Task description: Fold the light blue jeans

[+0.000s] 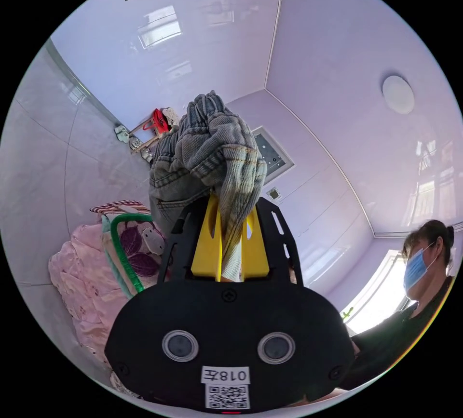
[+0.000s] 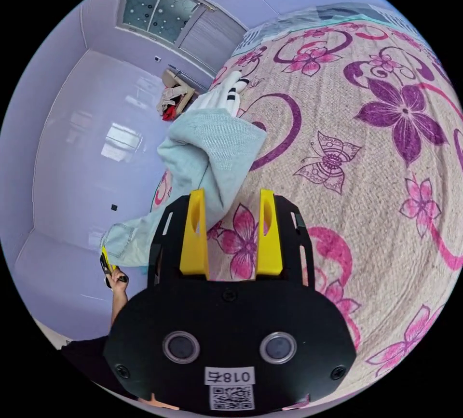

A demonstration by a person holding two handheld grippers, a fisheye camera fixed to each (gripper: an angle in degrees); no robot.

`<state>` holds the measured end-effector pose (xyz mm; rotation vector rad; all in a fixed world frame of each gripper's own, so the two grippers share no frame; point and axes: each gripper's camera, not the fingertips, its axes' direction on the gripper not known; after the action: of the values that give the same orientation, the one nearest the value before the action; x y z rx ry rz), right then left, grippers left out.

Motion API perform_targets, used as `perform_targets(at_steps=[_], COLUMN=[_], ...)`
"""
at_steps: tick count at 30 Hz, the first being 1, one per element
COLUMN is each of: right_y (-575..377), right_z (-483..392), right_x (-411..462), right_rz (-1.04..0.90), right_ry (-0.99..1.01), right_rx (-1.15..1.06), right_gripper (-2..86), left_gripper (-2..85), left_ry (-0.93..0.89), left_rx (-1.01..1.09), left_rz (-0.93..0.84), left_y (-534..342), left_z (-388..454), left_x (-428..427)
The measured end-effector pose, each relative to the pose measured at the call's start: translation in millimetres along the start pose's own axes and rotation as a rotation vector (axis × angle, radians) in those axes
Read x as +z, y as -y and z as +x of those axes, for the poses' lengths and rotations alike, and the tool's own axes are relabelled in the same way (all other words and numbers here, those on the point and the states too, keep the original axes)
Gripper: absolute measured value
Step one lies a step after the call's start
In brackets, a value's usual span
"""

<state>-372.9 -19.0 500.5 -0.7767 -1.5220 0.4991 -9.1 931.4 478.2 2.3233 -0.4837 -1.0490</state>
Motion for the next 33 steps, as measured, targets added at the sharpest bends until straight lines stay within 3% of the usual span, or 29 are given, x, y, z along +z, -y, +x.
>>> perform_targets(at_steps=[5,9,14,19,24,28,31,33], right_y=[16.7,6.1,-41.6,-114.0,-199.9,-236.5,-209.7,-184.3], right_z=[-4.4,-56.7,-124.8,-145.8,-163.8,-160.6,-129.2,-85.7], right_x=[11.9,-27.4,-166.7,-334.7,-497.3,-591.8,-617.1,-611.9], right_rz=[-0.042,0.057,0.119,0.137,0.180,0.166,0.036,-0.116], right_ry=[0.121,0.025,-0.095,-0.277,-0.492,-0.596,-0.645,-0.661], right_rx=[0.134,-0.052,-0.371,-0.461,-0.404,-0.274,-0.138,0.011], right_gripper=[5.6,3.7,3.2,3.2,3.2,3.4,4.3,5.5], left_gripper=[5.7,5.7,5.7,5.7,5.8,5.8,6.1,7.9], left_ry=[-0.042,-0.058,-0.160,-0.302,-0.471,-0.487,-0.424,-0.208], left_rx=[0.038,0.104,0.213,0.230,0.090,-0.028,-0.092,-0.243], left_rz=[-0.032,-0.076,-0.100,-0.162,-0.249,-0.315,-0.391,-0.561], left_y=[0.6,17.4,46.2,33.7,-56.3,-139.9,-214.2,-285.5], left_z=[13.2,51.5,122.3,184.3,214.8,214.1,209.4,171.4], left_x=[-3.9,1.6,6.0,31.5,93.3,167.6,245.0,301.4])
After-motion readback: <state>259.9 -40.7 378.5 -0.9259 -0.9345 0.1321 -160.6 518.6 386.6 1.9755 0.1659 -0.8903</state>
